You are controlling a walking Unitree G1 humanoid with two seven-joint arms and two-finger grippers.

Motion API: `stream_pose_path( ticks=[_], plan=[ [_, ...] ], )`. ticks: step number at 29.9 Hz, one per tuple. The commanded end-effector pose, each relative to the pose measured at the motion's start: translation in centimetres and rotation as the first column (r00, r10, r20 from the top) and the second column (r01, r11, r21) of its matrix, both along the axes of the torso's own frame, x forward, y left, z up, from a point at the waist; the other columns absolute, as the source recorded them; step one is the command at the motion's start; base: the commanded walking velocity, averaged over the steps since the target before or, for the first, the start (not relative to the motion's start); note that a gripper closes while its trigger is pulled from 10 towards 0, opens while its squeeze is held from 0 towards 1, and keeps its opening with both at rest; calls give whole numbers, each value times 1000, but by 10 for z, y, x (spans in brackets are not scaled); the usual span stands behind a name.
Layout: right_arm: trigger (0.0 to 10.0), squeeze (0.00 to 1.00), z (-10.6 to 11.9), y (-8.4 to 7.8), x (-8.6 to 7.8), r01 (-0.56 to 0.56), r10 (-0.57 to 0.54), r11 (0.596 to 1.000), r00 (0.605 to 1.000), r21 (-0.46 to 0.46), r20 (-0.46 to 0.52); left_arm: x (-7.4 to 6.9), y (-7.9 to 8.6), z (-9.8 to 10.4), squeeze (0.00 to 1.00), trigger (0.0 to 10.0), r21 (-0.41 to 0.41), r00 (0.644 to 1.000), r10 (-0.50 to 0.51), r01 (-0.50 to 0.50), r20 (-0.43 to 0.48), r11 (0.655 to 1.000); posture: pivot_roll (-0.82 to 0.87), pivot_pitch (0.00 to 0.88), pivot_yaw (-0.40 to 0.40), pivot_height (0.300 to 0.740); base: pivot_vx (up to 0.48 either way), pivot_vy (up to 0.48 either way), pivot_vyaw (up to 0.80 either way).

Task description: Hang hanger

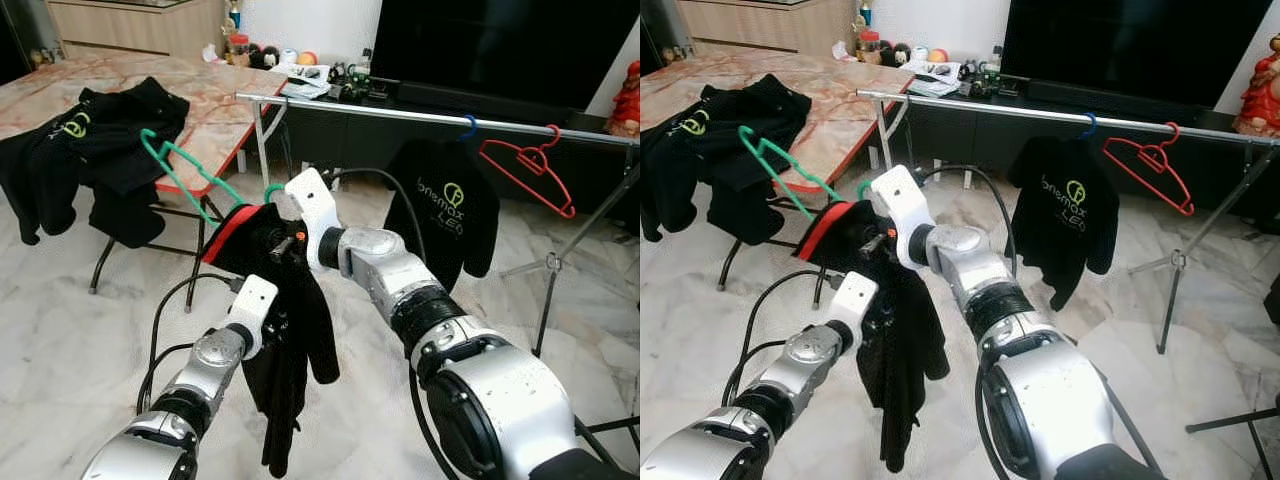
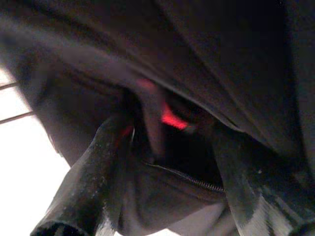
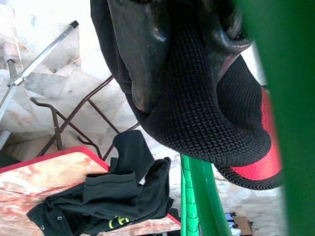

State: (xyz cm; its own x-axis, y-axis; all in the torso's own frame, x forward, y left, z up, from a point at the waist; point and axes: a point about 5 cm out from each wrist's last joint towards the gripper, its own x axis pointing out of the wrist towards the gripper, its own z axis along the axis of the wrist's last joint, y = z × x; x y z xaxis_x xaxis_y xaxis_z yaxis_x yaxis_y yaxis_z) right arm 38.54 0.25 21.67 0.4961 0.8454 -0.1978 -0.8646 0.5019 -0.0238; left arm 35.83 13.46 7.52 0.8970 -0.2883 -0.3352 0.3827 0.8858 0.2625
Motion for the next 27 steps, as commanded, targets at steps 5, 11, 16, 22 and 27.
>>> stream_pose_path(
  ticks=[5, 11, 16, 22, 27],
  plan=[
    [10000, 0, 25, 8, 0, -38, 35, 998, 997, 45, 68, -3, 8, -11, 0, 10000, 116, 997, 65, -60, -45, 992, 122, 0, -93, 740, 0, 0, 0],
    [10000, 0, 29, 9, 0, -41, 37, 998, 997, 51, 73, -4, 22, -15, 0, 10000, 275, 990, 137, -123, -32, 953, 122, 0, -93, 740, 0, 0, 0],
    [10000, 0, 29, 9, 0, -44, 40, 998, 996, 55, 75, -6, 32, -17, 0, 10000, 391, 986, 165, -149, -8, 908, 122, 0, -93, 740, 0, 0, 0],
    [10000, 0, 31, 11, -1, -70, 64, 995, 996, 78, 69, -4, 39, -13, 0, 10000, 369, 966, 251, -255, 58, 894, 114, 0, -92, 740, 0, 0, 0],
    [10000, 0, 31, 12, -2, -78, 73, 993, 995, 85, 68, 0, 42, -5, 0, 10000, 351, 947, 295, -321, 127, 879, 113, 0, -91, 740, 0, 0, 0]
  ],
)
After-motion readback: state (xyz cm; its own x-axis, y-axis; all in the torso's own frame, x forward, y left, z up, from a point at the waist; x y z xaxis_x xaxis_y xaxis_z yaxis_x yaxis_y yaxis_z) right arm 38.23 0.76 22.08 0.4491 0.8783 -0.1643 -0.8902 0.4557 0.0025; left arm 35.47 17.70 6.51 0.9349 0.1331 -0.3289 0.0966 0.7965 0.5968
